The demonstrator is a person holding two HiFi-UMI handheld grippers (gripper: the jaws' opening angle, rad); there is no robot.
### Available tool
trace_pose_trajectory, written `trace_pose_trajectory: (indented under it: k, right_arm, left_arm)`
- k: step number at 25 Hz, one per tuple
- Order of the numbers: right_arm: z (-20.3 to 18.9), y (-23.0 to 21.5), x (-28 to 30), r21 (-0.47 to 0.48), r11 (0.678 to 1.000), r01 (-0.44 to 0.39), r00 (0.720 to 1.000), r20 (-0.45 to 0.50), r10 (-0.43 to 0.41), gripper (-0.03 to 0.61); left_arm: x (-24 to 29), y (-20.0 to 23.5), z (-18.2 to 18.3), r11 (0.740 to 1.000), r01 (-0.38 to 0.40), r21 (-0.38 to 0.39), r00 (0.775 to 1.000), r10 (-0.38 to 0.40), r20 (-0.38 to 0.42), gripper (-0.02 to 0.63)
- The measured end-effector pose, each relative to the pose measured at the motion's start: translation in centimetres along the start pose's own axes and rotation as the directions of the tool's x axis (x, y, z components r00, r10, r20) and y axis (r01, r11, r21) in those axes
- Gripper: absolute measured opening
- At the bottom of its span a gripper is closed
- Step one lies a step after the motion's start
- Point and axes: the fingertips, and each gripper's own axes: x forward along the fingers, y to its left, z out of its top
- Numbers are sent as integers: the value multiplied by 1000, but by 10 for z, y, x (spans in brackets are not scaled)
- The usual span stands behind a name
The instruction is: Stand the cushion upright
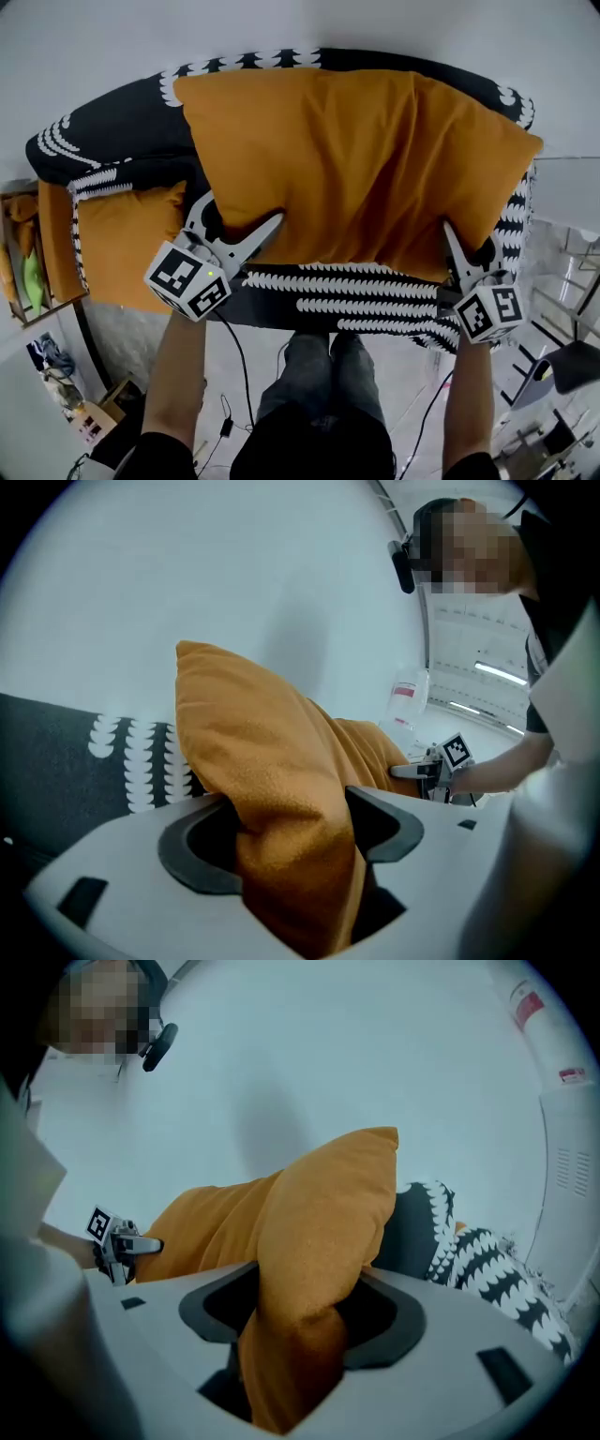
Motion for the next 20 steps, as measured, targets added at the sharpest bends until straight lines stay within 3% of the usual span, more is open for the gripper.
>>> trace_pose_trajectory:
  k: [8,15,20]
  right_arm:
    - [37,-20,34,-155,986,68,992,114,-51,298]
    - [18,-47,70,-243,955,167,984,96,-147,307]
    - [-16,-68,81,-227,946,230,972,7,-234,345]
  left_arm:
    - [36,21,24,997,-45,60,997,41,67,353]
    - [69,45,-8,982,-154,107,988,152,26,371]
    - [76,63,-52,976,-203,80,974,210,-84,407]
